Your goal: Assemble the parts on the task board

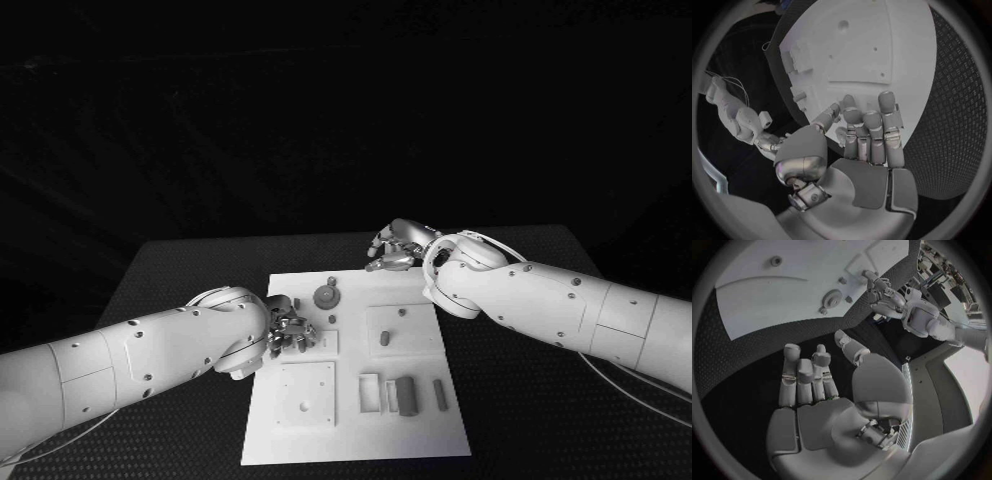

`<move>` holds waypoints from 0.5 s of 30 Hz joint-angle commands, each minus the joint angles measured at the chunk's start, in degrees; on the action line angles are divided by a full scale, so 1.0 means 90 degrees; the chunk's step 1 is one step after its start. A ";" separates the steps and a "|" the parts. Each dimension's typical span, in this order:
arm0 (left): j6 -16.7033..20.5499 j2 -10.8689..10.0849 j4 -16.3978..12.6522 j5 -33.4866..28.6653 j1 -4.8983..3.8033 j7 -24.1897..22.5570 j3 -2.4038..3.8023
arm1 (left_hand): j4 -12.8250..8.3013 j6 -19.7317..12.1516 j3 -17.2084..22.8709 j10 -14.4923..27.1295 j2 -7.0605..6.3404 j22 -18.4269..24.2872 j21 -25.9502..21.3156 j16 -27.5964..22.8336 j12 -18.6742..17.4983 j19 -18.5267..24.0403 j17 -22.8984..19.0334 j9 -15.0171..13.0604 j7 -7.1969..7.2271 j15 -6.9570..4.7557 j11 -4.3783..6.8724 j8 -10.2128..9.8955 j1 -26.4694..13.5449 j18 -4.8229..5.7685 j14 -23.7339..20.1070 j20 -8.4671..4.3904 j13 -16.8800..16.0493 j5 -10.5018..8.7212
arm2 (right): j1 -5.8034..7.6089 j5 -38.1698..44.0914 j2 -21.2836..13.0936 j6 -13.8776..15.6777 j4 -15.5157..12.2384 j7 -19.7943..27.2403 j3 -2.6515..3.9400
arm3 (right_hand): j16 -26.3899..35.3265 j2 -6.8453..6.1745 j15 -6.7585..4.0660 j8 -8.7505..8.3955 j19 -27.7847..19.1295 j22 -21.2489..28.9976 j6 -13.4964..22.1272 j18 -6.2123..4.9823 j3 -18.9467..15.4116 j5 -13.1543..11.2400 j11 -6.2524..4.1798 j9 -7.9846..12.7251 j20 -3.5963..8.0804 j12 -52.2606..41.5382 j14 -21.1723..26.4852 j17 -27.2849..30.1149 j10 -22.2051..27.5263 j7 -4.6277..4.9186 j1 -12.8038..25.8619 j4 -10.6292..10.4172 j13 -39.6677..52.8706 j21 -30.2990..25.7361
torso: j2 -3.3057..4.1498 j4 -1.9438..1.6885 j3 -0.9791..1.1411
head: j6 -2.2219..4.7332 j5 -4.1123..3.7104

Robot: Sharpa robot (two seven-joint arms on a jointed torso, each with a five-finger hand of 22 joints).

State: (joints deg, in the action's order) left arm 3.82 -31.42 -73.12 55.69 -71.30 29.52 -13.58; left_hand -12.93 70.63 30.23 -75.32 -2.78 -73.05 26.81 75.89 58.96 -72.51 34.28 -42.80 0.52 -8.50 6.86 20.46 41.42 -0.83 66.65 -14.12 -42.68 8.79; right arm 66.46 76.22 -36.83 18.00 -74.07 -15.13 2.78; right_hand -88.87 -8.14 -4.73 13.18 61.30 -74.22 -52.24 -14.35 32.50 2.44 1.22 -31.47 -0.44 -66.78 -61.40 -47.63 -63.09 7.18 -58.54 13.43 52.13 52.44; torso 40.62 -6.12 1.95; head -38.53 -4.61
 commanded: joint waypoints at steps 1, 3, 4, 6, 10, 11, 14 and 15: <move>0.0068 0.0014 0.0004 -0.0026 0.0004 -0.0046 -0.0001 | 0.0080 -0.0021 -0.0014 -0.0024 -0.0129 -0.0012 -0.0032 0.0032 -0.0013 -0.0041 -0.0008 -0.0008 0.0010 -0.0018 0.0001 -0.0003 -0.0033 -0.0089 0.0022 0.0009 -0.0003 -0.0265 | 0.0000 0.0015 0.0000 -0.0049 -0.0006 0.0034 0.0003 | 0.0030 0.0057 -0.0009 -0.0011 -0.0041 -0.0011 0.0024 -0.0072 -0.0031 0.0037 0.0003 0.0000 0.0016 -0.0012 -0.0021 -0.0006 0.0040 0.0063 0.0002 0.0015 -0.0006 -0.0033 | -0.0001 0.0001 0.0003 | 0.0006 -0.0006; 0.0073 0.0015 0.0007 -0.0026 0.0004 -0.0049 -0.0001 | 0.0106 -0.0023 -0.0035 -0.0023 -0.0184 -0.0015 -0.0042 0.0033 -0.0014 -0.0038 -0.0008 -0.0010 0.0009 -0.0018 0.0001 -0.0005 -0.0056 -0.0087 0.0019 0.0010 -0.0004 -0.0332 | 0.0000 0.0015 -0.0001 -0.0049 -0.0007 0.0034 0.0003 | 0.0030 0.0056 -0.0009 -0.0011 -0.0041 -0.0011 0.0025 -0.0072 -0.0032 0.0037 0.0003 0.0000 0.0016 -0.0012 -0.0021 -0.0006 0.0041 0.0063 0.0002 0.0015 -0.0006 -0.0033 | -0.0001 0.0001 0.0003 | 0.0006 -0.0006; 0.0077 0.0014 0.0007 -0.0026 0.0004 -0.0049 -0.0001 | 0.0110 -0.0024 -0.0054 -0.0022 -0.0195 -0.0017 -0.0045 0.0034 -0.0014 -0.0037 -0.0008 -0.0011 0.0008 -0.0018 0.0001 -0.0005 -0.0071 -0.0085 0.0018 0.0010 -0.0004 -0.0340 | 0.0000 0.0015 -0.0001 -0.0048 -0.0006 0.0034 0.0003 | 0.0030 0.0056 -0.0009 -0.0011 -0.0041 -0.0011 0.0025 -0.0072 -0.0032 0.0037 0.0003 0.0000 0.0016 -0.0012 -0.0021 -0.0006 0.0041 0.0064 0.0003 0.0015 -0.0006 -0.0033 | -0.0001 0.0001 0.0002 | 0.0007 -0.0008; 0.0088 0.0014 0.0013 -0.0026 0.0004 -0.0049 -0.0001 | 0.0107 -0.0026 -0.0069 -0.0022 -0.0197 -0.0019 -0.0047 0.0035 -0.0014 -0.0037 -0.0008 -0.0012 0.0008 -0.0018 0.0001 -0.0006 -0.0078 -0.0085 0.0016 0.0010 -0.0005 -0.0338 | 0.0000 0.0015 -0.0004 -0.0048 -0.0006 0.0034 0.0003 | 0.0030 0.0055 -0.0009 -0.0012 -0.0042 -0.0011 0.0026 -0.0072 -0.0033 0.0037 0.0003 0.0000 0.0016 -0.0012 -0.0021 -0.0006 0.0041 0.0064 0.0004 0.0015 -0.0006 -0.0033 | 0.0000 0.0000 0.0002 | 0.0007 -0.0009; 0.0123 0.0013 0.0013 -0.0029 0.0004 -0.0059 -0.0001 | 0.0104 -0.0027 -0.0082 -0.0022 -0.0196 -0.0021 -0.0048 0.0036 -0.0014 -0.0037 -0.0008 -0.0013 0.0007 -0.0019 0.0000 -0.0006 -0.0083 -0.0086 0.0016 0.0009 -0.0005 -0.0335 | 0.0000 0.0015 -0.0004 -0.0051 -0.0003 0.0034 0.0003 | 0.0030 0.0054 -0.0009 -0.0012 -0.0042 -0.0011 0.0027 -0.0072 -0.0033 0.0037 0.0004 0.0001 0.0016 -0.0012 -0.0020 -0.0006 0.0041 0.0064 0.0005 0.0015 -0.0006 -0.0034 | 0.0000 0.0002 0.0003 | 0.0007 -0.0011; 0.0123 0.0014 0.0014 -0.0029 0.0004 -0.0062 -0.0001 | 0.0104 -0.0027 -0.0089 -0.0022 -0.0195 -0.0021 -0.0049 0.0036 -0.0014 -0.0037 -0.0008 -0.0013 0.0007 -0.0019 0.0000 -0.0006 -0.0087 -0.0085 0.0015 0.0009 -0.0005 -0.0335 | 0.0000 0.0015 -0.0003 -0.0050 -0.0003 0.0034 0.0003 | 0.0030 0.0054 -0.0009 -0.0012 -0.0042 -0.0011 0.0027 -0.0072 -0.0034 0.0037 0.0004 0.0001 0.0016 -0.0012 -0.0020 -0.0006 0.0041 0.0064 0.0005 0.0014 -0.0007 -0.0034 | 0.0000 0.0002 0.0003 | 0.0007 -0.0011; 0.0139 0.0018 0.0016 -0.0031 0.0004 -0.0074 -0.0001 | 0.0105 -0.0029 -0.0117 -0.0021 -0.0200 -0.0024 -0.0052 0.0038 -0.0014 -0.0037 -0.0007 -0.0015 0.0007 -0.0020 0.0000 -0.0006 -0.0106 -0.0085 0.0014 0.0009 -0.0006 -0.0344 | 0.0000 0.0015 -0.0002 -0.0054 -0.0002 0.0034 0.0003 | 0.0030 0.0054 -0.0008 -0.0012 -0.0042 -0.0011 0.0027 -0.0072 -0.0034 0.0037 0.0004 0.0001 0.0015 -0.0013 -0.0020 -0.0006 0.0041 0.0064 0.0005 0.0014 -0.0007 -0.0034 | 0.0001 0.0002 0.0004 | 0.0003 -0.0014; 0.0154 0.0020 0.0017 -0.0038 0.0004 -0.0081 -0.0001 | 0.0105 -0.0029 -0.0134 -0.0021 -0.0209 -0.0026 -0.0054 0.0040 -0.0014 -0.0036 -0.0007 -0.0017 0.0007 -0.0021 0.0000 -0.0006 -0.0117 -0.0085 0.0014 0.0008 -0.0006 -0.0355 | 0.0000 0.0015 -0.0002 -0.0054 -0.0001 0.0034 0.0003 | 0.0030 0.0055 -0.0008 -0.0012 -0.0042 -0.0011 0.0028 -0.0072 -0.0034 0.0037 0.0004 0.0001 0.0015 -0.0013 -0.0020 -0.0006 0.0042 0.0064 0.0006 0.0014 -0.0007 -0.0034 | 0.0001 0.0002 0.0004 | 0.0003 -0.0014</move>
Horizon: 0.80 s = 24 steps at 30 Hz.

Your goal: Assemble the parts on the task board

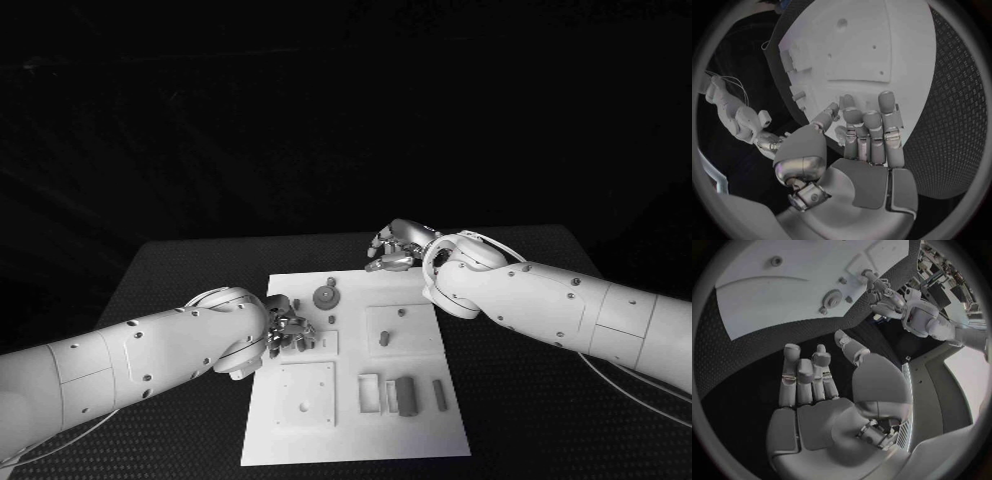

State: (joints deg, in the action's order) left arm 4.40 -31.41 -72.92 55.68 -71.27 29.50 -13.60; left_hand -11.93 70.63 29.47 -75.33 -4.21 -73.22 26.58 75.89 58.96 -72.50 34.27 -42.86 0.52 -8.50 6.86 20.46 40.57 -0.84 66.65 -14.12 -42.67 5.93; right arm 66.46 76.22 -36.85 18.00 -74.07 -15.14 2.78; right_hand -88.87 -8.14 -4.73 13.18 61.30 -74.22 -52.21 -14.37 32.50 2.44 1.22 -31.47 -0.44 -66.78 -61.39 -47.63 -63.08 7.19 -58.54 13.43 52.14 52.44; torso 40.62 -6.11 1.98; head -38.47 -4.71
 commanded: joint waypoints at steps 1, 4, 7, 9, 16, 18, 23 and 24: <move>0.0100 0.0019 -0.0004 -0.0038 0.0001 -0.0081 0.0002 | -0.0007 -0.0030 -0.0073 -0.0020 -0.0059 -0.0010 -0.0033 0.0040 -0.0014 -0.0037 -0.0006 -0.0012 0.0009 -0.0022 0.0000 -0.0006 -0.0037 -0.0086 0.0012 0.0006 -0.0008 -0.0066 | 0.0000 0.0015 0.0000 -0.0054 -0.0001 0.0035 0.0003 | 0.0030 0.0055 -0.0009 -0.0012 -0.0041 -0.0011 0.0024 -0.0069 -0.0034 0.0037 0.0004 0.0001 0.0016 -0.0013 -0.0020 -0.0006 0.0042 0.0064 0.0006 0.0014 -0.0008 -0.0034 | 0.0000 0.0002 -0.0001 | -0.0006 -0.0004; 0.0120 0.0024 0.0005 -0.0044 0.0001 -0.0088 0.0002 | -0.0006 -0.0034 -0.0161 -0.0016 -0.0095 -0.0018 -0.0051 0.0045 -0.0016 -0.0034 -0.0007 -0.0019 0.0012 -0.0029 0.0005 -0.0008 -0.0085 -0.0091 0.0007 -0.0001 -0.0009 -0.0286 | 0.0000 0.0015 -0.0002 -0.0054 0.0000 0.0035 0.0003 | 0.0030 0.0055 -0.0008 -0.0013 -0.0041 -0.0011 0.0024 -0.0069 -0.0034 0.0037 0.0004 0.0001 0.0016 -0.0013 -0.0020 -0.0006 0.0042 0.0064 0.0006 0.0014 -0.0008 -0.0034 | 0.0000 0.0000 -0.0002 | -0.0003 -0.0008; 0.0157 0.0029 0.0018 -0.0045 0.0001 -0.0093 0.0002 | -0.0006 -0.0034 -0.0169 -0.0016 -0.0098 -0.0019 -0.0053 0.0045 -0.0016 -0.0034 -0.0007 -0.0019 0.0012 -0.0029 0.0005 -0.0008 -0.0089 -0.0091 0.0006 -0.0001 -0.0010 -0.0292 | 0.0000 0.0015 -0.0004 -0.0056 -0.0002 0.0033 0.0003 | 0.0030 0.0056 -0.0008 -0.0013 -0.0041 -0.0011 0.0025 -0.0069 -0.0034 0.0037 0.0004 0.0001 0.0016 -0.0013 -0.0020 -0.0007 0.0042 0.0064 0.0006 0.0014 -0.0008 -0.0034 | 0.0000 -0.0003 -0.0001 | 0.0000 -0.0010; 0.0184 0.0032 0.0025 -0.0046 0.0001 -0.0094 0.0002 | -0.0008 -0.0034 -0.0171 -0.0016 -0.0083 -0.0020 -0.0055 0.0046 -0.0016 -0.0035 -0.0007 -0.0020 0.0014 -0.0031 0.0006 -0.0007 -0.0084 -0.0092 0.0006 -0.0003 -0.0010 -0.0292 | 0.0000 0.0015 -0.0004 -0.0055 -0.0004 0.0033 0.0003 | 0.0030 0.0056 -0.0008 -0.0013 -0.0041 -0.0011 0.0025 -0.0069 -0.0034 0.0037 0.0004 0.0001 0.0016 -0.0013 -0.0020 -0.0006 0.0042 0.0064 0.0006 0.0014 -0.0008 -0.0034 | -0.0001 -0.0003 -0.0001 | 0.0000 -0.0010; 0.0299 0.0040 0.0068 -0.0048 0.0001 -0.0104 0.0003 | -0.0071 -0.0038 -0.0199 -0.0016 0.0087 -0.0033 -0.0069 0.0050 -0.0016 -0.0040 -0.0008 -0.0029 0.0013 -0.0038 0.0007 -0.0008 -0.0012 -0.0091 0.0001 -0.0006 -0.0012 -0.0304 | 0.0000 0.0015 -0.0006 -0.0055 -0.0011 0.0033 0.0003 | 0.0030 0.0057 -0.0008 -0.0013 -0.0041 -0.0011 0.0026 -0.0069 -0.0034 0.0037 0.0005 0.0001 0.0016 -0.0014 -0.0020 -0.0006 0.0042 0.0064 0.0007 0.0013 -0.0009 -0.0034 | -0.0001 -0.0003 -0.0001 | 0.0004 -0.0006; 0.0281 0.0046 0.0084 -0.0048 0.0001 -0.0108 0.0003 | -0.0101 -0.0040 -0.0215 -0.0015 0.0117 -0.0037 -0.0073 0.0050 -0.0018 -0.0040 -0.0009 -0.0031 0.0012 -0.0039 0.0005 -0.0009 0.0008 -0.0089 -0.0001 -0.0006 -0.0011 -0.0305 | 0.0000 0.0015 -0.0006 -0.0055 -0.0010 0.0034 0.0003 | 0.0030 0.0057 -0.0008 -0.0013 -0.0041 -0.0011 0.0026 -0.0069 -0.0034 0.0037 0.0005 0.0001 0.0016 -0.0014 -0.0020 -0.0006 0.0042 0.0064 0.0007 0.0013 -0.0009 -0.0034 | 0.0001 0.0000 0.0000 | 0.0003 -0.0006; 0.0304 0.0061 0.0111 -0.0024 0.0001 -0.0119 0.0003 | -0.0153 -0.0045 -0.0244 -0.0015 0.0134 -0.0044 -0.0080 0.0050 -0.0019 -0.0040 -0.0011 -0.0034 0.0010 -0.0040 0.0003 -0.0012 0.0039 -0.0087 -0.0003 -0.0007 -0.0010 -0.0306 | 0.0000 0.0015 -0.0008 -0.0052 -0.0009 0.0034 0.0003 | 0.0030 0.0058 -0.0008 -0.0014 -0.0041 -0.0011 0.0027 -0.0069 -0.0034 0.0037 0.0005 0.0001 0.0015 -0.0014 -0.0020 -0.0007 0.0042 0.0064 0.0008 0.0012 -0.0009 -0.0034 | 0.0003 0.0004 0.0001 | 0.0004 -0.0005; 0.0311 0.0062 0.0111 -0.0020 0.0001 -0.0121 0.0004 | -0.0160 -0.0045 -0.0246 -0.0015 0.0141 -0.0045 -0.0081 0.0050 -0.0020 -0.0041 -0.0011 -0.0034 0.0010 -0.0041 0.0003 -0.0012 0.0045 -0.0087 -0.0003 -0.0007 -0.0010 -0.0306 | 0.0000 0.0015 -0.0008 -0.0052 -0.0010 0.0034 0.0003 | 0.0030 0.0058 -0.0008 -0.0014 -0.0041 -0.0011 0.0027 -0.0069 -0.0034 0.0037 0.0005 0.0001 0.0015 -0.0014 -0.0020 -0.0007 0.0042 0.0064 0.0008 0.0012 -0.0009 -0.0034 | 0.0002 0.0002 0.0001 | 0.0002 -0.0006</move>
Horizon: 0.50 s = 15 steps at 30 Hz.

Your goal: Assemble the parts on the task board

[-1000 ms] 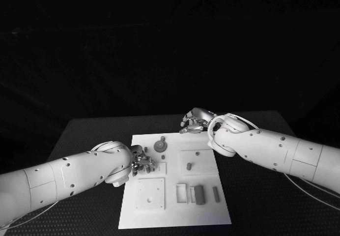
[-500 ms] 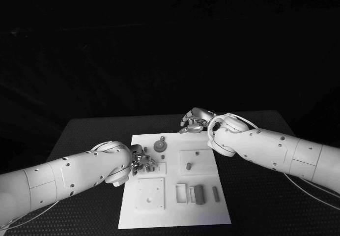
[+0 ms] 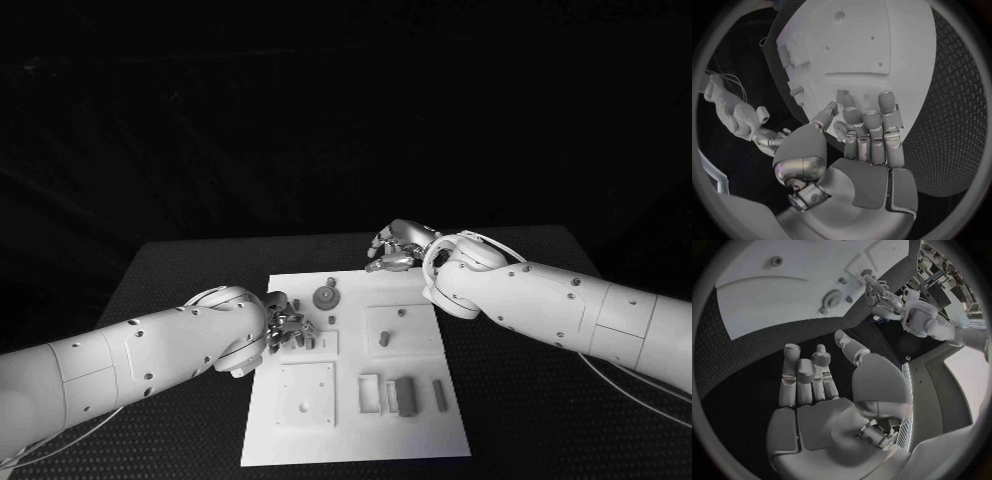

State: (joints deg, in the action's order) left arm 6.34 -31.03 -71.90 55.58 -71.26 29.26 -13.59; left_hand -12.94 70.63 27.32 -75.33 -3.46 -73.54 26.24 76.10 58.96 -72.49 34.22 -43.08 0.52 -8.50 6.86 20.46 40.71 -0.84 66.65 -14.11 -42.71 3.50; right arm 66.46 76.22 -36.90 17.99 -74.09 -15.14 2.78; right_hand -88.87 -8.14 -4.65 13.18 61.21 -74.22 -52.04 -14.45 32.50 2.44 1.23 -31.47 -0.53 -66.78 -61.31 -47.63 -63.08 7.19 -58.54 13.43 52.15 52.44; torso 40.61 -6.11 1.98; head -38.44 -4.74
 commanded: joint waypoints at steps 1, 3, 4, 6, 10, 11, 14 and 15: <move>0.0110 0.0022 -0.0003 -0.0008 0.0000 -0.0098 0.0003 | -0.0060 -0.0044 -0.0012 -0.0014 0.0069 -0.0012 -0.0043 0.0027 -0.0020 -0.0043 -0.0006 -0.0012 0.0009 -0.0041 0.0003 -0.0012 0.0041 -0.0086 -0.0003 -0.0009 -0.0005 -0.0036 | 0.0000 0.0016 -0.0003 -0.0052 -0.0008 0.0034 0.0003 | 0.0030 0.0059 -0.0017 -0.0014 -0.0031 -0.0011 0.0009 -0.0061 -0.0034 0.0037 0.0005 0.0001 0.0025 -0.0014 -0.0030 -0.0006 0.0041 0.0065 0.0008 0.0012 -0.0011 -0.0034 | 0.0003 0.0002 0.0002 | -0.0004 -0.0003; 0.0141 0.0024 0.0000 -0.0008 0.0000 -0.0110 0.0003 | -0.0083 -0.0043 -0.0016 -0.0016 0.0099 -0.0015 -0.0046 0.0027 -0.0020 -0.0046 -0.0007 -0.0013 0.0009 -0.0041 0.0003 -0.0012 0.0062 -0.0085 -0.0004 -0.0010 -0.0005 -0.0035 | 0.0000 0.0016 -0.0004 -0.0052 -0.0006 0.0035 0.0003 | 0.0030 0.0060 -0.0017 -0.0014 -0.0031 -0.0011 0.0009 -0.0061 -0.0034 0.0037 0.0005 0.0001 0.0025 -0.0014 -0.0030 -0.0006 0.0041 0.0065 0.0008 0.0012 -0.0011 -0.0034 | 0.0003 0.0001 0.0001 | -0.0006 -0.0003; 0.0147 0.0026 0.0001 -0.0008 0.0000 -0.0114 0.0003 | -0.0103 -0.0043 -0.0020 -0.0017 0.0122 -0.0017 -0.0048 0.0027 -0.0020 -0.0047 -0.0008 -0.0014 0.0008 -0.0042 0.0002 -0.0012 0.0080 -0.0084 -0.0004 -0.0010 -0.0004 -0.0037 | 0.0000 0.0016 -0.0005 -0.0051 -0.0008 0.0035 0.0003 | 0.0030 0.0060 -0.0017 -0.0014 -0.0031 -0.0011 0.0009 -0.0061 -0.0034 0.0037 0.0005 0.0001 0.0025 -0.0015 -0.0030 -0.0006 0.0041 0.0065 0.0008 0.0012 -0.0011 -0.0034 | 0.0003 -0.0001 -0.0001 | -0.0007 -0.0004; 0.0133 0.0024 -0.0001 -0.0008 0.0000 -0.0127 0.0004 | -0.0157 -0.0043 -0.0031 -0.0018 0.0179 -0.0023 -0.0056 0.0028 -0.0022 -0.0046 -0.0010 -0.0017 0.0005 -0.0041 0.0000 -0.0013 0.0124 -0.0080 -0.0005 -0.0008 -0.0003 -0.0042 | 0.0000 0.0016 -0.0008 -0.0053 -0.0008 0.0034 0.0003 | 0.0030 0.0060 -0.0017 -0.0014 -0.0030 -0.0011 0.0009 -0.0061 -0.0033 0.0037 0.0005 0.0001 0.0025 -0.0015 -0.0030 -0.0006 0.0041 0.0065 0.0008 0.0012 -0.0011 -0.0034 | 0.0003 -0.0001 -0.0002 | -0.0013 -0.0005; 0.0049 -0.0009 -0.0017 -0.0118 0.0000 -0.0168 0.0005 | -0.0274 -0.0048 -0.0070 -0.0017 0.0153 -0.0034 -0.0072 0.0024 -0.0027 -0.0043 -0.0015 -0.0018 -0.0002 -0.0036 -0.0010 -0.0020 0.0197 -0.0073 -0.0014 -0.0006 0.0001 -0.0054 | 0.0000 0.0016 -0.0011 -0.0051 -0.0005 0.0031 0.0003 | 0.0030 0.0061 -0.0017 -0.0014 -0.0030 -0.0011 0.0009 -0.0061 -0.0034 0.0037 0.0005 0.0001 0.0025 -0.0015 -0.0030 -0.0007 0.0041 0.0065 0.0009 0.0011 -0.0012 -0.0034 | -0.0002 0.0002 -0.0001 | -0.0013 -0.0007; 0.0069 -0.0021 -0.0018 -0.0167 0.0000 -0.0184 0.0006 | -0.0288 -0.0055 -0.0084 -0.0014 0.0112 -0.0035 -0.0078 0.0020 -0.0031 -0.0040 -0.0017 -0.0018 -0.0006 -0.0034 -0.0014 -0.0024 0.0196 -0.0070 -0.0020 -0.0004 0.0003 -0.0061 | 0.0000 0.0016 -0.0015 -0.0049 -0.0005 0.0031 0.0003 | 0.0030 0.0061 -0.0016 -0.0014 -0.0030 -0.0011 0.0010 -0.0061 -0.0034 0.0037 0.0005 0.0001 0.0025 -0.0015 -0.0030 -0.0007 0.0041 0.0065 0.0009 0.0011 -0.0012 -0.0033 | -0.0002 0.0003 0.0000 | -0.0012 -0.0006; 0.0179 -0.0074 -0.0011 -0.0356 0.0000 -0.0281 0.0013 | -0.0267 -0.0136 -0.0189 0.0013 -0.0062 -0.0032 -0.0100 0.0009 -0.0051 -0.0027 -0.0023 -0.0005 -0.0038 -0.0029 -0.0043 -0.0072 0.0060 -0.0058 -0.0045 0.0007 0.0011 -0.0082 | 0.0000 0.0016 -0.0027 -0.0049 -0.0005 0.0031 0.0003 | 0.0030 0.0061 -0.0016 -0.0015 -0.0030 -0.0011 0.0010 -0.0061 -0.0034 0.0037 0.0006 0.0001 0.0025 -0.0015 -0.0030 -0.0007 0.0041 0.0065 0.0010 0.0010 -0.0012 -0.0033 | 0.0000 0.0000 0.0000 | -0.0011 -0.0011; 0.0219 -0.0091 -0.0014 -0.0407 0.0000 -0.0293 0.0016 | -0.0273 -0.0165 -0.0236 0.0026 -0.0093 -0.0030 -0.0110 0.0005 -0.0057 -0.0018 -0.0024 -0.0001 -0.0049 -0.0029 -0.0053 -0.0089 0.0011 -0.0059 -0.0057 0.0006 0.0011 -0.0081 | 0.0000 0.0016 -0.0027 -0.0049 -0.0005 0.0031 0.0003 | 0.0030 0.0061 -0.0016 -0.0015 -0.0030 -0.0011 0.0010 -0.0061 -0.0034 0.0037 0.0006 0.0001 0.0025 -0.0015 -0.0030 -0.0007 0.0041 0.0066 0.0010 0.0010 -0.0012 -0.0033 | -0.0001 -0.0002 -0.0001 | -0.0010 -0.0015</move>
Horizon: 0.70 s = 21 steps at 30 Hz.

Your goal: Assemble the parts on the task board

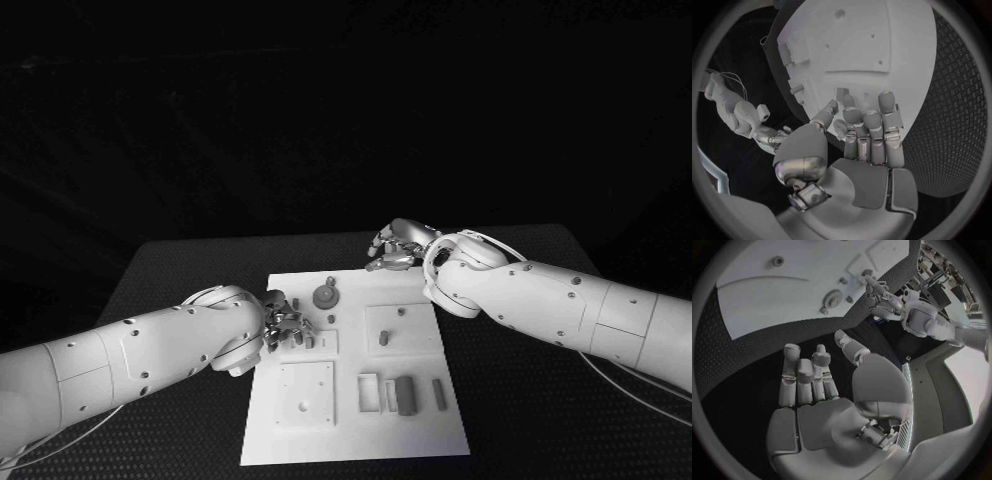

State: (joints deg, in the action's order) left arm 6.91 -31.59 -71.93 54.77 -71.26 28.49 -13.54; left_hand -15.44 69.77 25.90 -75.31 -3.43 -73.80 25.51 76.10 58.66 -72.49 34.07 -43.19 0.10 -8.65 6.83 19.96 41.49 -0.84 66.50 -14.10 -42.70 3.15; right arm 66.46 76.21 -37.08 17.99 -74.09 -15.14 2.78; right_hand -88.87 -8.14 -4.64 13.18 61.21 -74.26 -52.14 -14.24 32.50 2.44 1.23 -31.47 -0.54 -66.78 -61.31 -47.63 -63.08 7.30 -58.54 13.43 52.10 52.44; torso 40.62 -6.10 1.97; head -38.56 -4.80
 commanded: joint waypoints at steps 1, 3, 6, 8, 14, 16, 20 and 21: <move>0.0194 -0.0051 -0.0018 -0.0356 0.0000 -0.0228 0.0017 | -0.0012 -0.0087 -0.0121 0.0040 -0.0118 0.0001 -0.0041 -0.0001 -0.0030 -0.0008 -0.0010 0.0012 -0.0009 -0.0014 -0.0057 -0.0044 -0.0112 -0.0060 -0.0055 0.0005 0.0009 -0.0042 | 0.0000 0.0016 -0.0007 -0.0049 -0.0005 0.0031 0.0003 | 0.0030 0.0061 -0.0017 -0.0015 -0.0030 -0.0007 0.0022 -0.0085 -0.0034 0.0037 0.0006 0.0001 0.0025 -0.0015 -0.0030 -0.0007 0.0041 0.0053 0.0011 0.0010 -0.0007 -0.0033 | -0.0003 -0.0004 -0.0001 | 0.0005 -0.0009; 0.0298 -0.0101 -0.0042 -0.0399 0.0000 -0.0231 0.0033 | -0.0077 -0.0116 -0.0203 0.0072 -0.0119 0.0004 -0.0064 -0.0008 -0.0038 0.0007 -0.0012 0.0008 -0.0019 -0.0027 -0.0066 -0.0059 -0.0143 -0.0064 -0.0084 0.0000 0.0004 -0.0042 | 0.0000 0.0016 -0.0012 -0.0050 -0.0005 0.0031 0.0003 | 0.0030 0.0060 -0.0017 -0.0015 -0.0030 -0.0007 0.0022 -0.0085 -0.0035 0.0037 0.0006 0.0001 0.0025 -0.0015 -0.0030 -0.0007 0.0041 0.0054 0.0011 0.0010 -0.0007 -0.0033 | -0.0003 -0.0004 0.0000 | 0.0006 -0.0011; 0.0290 -0.0170 -0.0075 -0.0392 -0.0002 -0.0194 0.0040 | -0.0127 -0.0177 -0.0293 0.0139 -0.0157 0.0014 -0.0103 -0.0032 -0.0054 0.0042 -0.0019 0.0004 -0.0039 -0.0049 -0.0086 -0.0089 -0.0124 -0.0059 -0.0142 0.0001 -0.0003 -0.0041 | 0.0000 0.0016 -0.0026 -0.0049 -0.0008 0.0031 0.0003 | 0.0029 0.0060 -0.0017 -0.0015 -0.0030 -0.0007 0.0023 -0.0085 -0.0035 0.0037 0.0006 0.0002 0.0025 -0.0016 -0.0030 -0.0007 0.0041 0.0054 0.0011 0.0010 -0.0007 -0.0033 | -0.0004 -0.0004 -0.0001 | 0.0011 -0.0015; 0.0299 -0.0224 -0.0113 -0.0392 -0.0002 -0.0198 0.0043 | -0.0132 -0.0199 -0.0333 0.0167 -0.0171 0.0016 -0.0117 -0.0035 -0.0053 0.0045 -0.0019 -0.0001 -0.0047 -0.0069 -0.0092 -0.0098 -0.0081 -0.0057 -0.0164 -0.0003 -0.0012 -0.0041 | 0.0000 0.0016 -0.0030 -0.0049 -0.0008 0.0031 0.0003 | 0.0029 0.0060 -0.0016 -0.0015 -0.0030 -0.0007 0.0023 -0.0085 -0.0035 0.0037 0.0006 0.0002 0.0025 -0.0016 -0.0031 -0.0007 0.0041 0.0054 0.0011 0.0010 -0.0007 -0.0033 | -0.0006 -0.0009 -0.0003 | 0.0006 -0.0019; 0.0253 -0.0300 -0.0160 -0.0506 -0.0002 -0.0273 0.0045 | -0.0135 -0.0256 -0.0450 0.0242 -0.0186 0.0026 -0.0168 -0.0044 -0.0047 0.0065 -0.0020 -0.0018 -0.0070 -0.0108 -0.0116 -0.0125 0.0087 -0.0037 -0.0227 -0.0006 -0.0037 -0.0040 | 0.0000 0.0016 -0.0047 -0.0054 -0.0007 0.0030 0.0003 | 0.0029 0.0060 -0.0016 -0.0016 -0.0029 -0.0007 0.0024 -0.0085 -0.0035 0.0037 0.0006 0.0002 0.0025 -0.0016 -0.0031 -0.0007 0.0042 0.0054 0.0012 0.0009 -0.0008 -0.0033 | -0.0004 -0.0010 -0.0006 | 0.0005 -0.0019; 0.0202 -0.0309 -0.0181 -0.0521 -0.0002 -0.0295 0.0045 | -0.0139 -0.0270 -0.0476 0.0261 -0.0176 0.0027 -0.0183 -0.0046 -0.0046 0.0073 -0.0020 -0.0023 -0.0076 -0.0112 -0.0121 -0.0132 0.0159 -0.0031 -0.0244 -0.0008 -0.0043 -0.0041 | 0.0000 0.0016 -0.0048 -0.0058 -0.0007 0.0030 0.0003 | 0.0029 0.0060 -0.0016 -0.0016 -0.0029 -0.0007 0.0024 -0.0085 -0.0035 0.0037 0.0006 0.0002 0.0025 -0.0017 -0.0031 -0.0007 0.0041 0.0054 0.0012 0.0009 -0.0008 -0.0033 | -0.0001 -0.0009 -0.0007 | 0.0004 -0.0018; 0.0119 -0.0309 -0.0211 -0.0509 -0.0001 -0.0312 0.0043 | -0.0145 -0.0326 -0.0492 0.0322 -0.0217 0.0018 -0.0221 -0.0047 -0.0046 0.0106 -0.0019 -0.0036 -0.0103 -0.0108 -0.0145 -0.0160 0.0683 -0.0006 -0.0302 -0.0007 -0.0058 -0.0041 | -0.0001 0.0016 -0.0047 -0.0067 -0.0006 0.0027 0.0003 | 0.0029 0.0061 -0.0016 -0.0016 -0.0029 -0.0007 0.0025 -0.0085 -0.0035 0.0037 0.0007 0.0002 0.0025 -0.0017 -0.0031 -0.0007 0.0042 0.0054 0.0012 0.0009 -0.0008 -0.0033 | -0.0003 -0.0005 -0.0007 | 0.0008 -0.0013; 0.0098 -0.0311 -0.0218 -0.0507 -0.0001 -0.0317 0.0043 | -0.0144 -0.0337 -0.0508 0.0331 -0.0222 0.0015 -0.0229 -0.0045 -0.0044 0.0110 -0.0018 -0.0037 -0.0108 -0.0105 -0.0152 -0.0167 0.0790 0.0001 -0.0312 -0.0007 -0.0061 -0.0041 | -0.0001 0.0016 -0.0048 -0.0069 -0.0006 0.0027 0.0003 | 0.0029 0.0061 -0.0016 -0.0016 -0.0029 -0.0007 0.0025 -0.0085 -0.0035 0.0037 0.0007 0.0002 0.0025 -0.0017 -0.0031 -0.0007 0.0042 0.0054 0.0011 0.0009 -0.0008 -0.0033 | -0.0003 -0.0006 -0.0007 | 0.0007 -0.0012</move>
State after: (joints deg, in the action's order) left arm 8.69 -34.43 -73.65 51.04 -71.26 26.86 -13.18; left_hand -16.72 67.16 21.75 -72.66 -5.32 -73.63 23.78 75.88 58.33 -72.05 33.95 -43.46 -0.94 -9.72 5.43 18.62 47.95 -0.84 64.09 -14.13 -43.21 3.15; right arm 66.46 76.21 -37.50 17.98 -74.09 -15.15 2.78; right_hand -88.87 -8.14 -4.64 13.18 61.21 -74.26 -52.12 -14.14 32.50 2.44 1.22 -31.47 -0.54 -66.78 -61.30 -47.63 -63.08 7.29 -58.54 13.43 52.11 52.44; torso 40.58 -6.18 1.91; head -38.51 -4.97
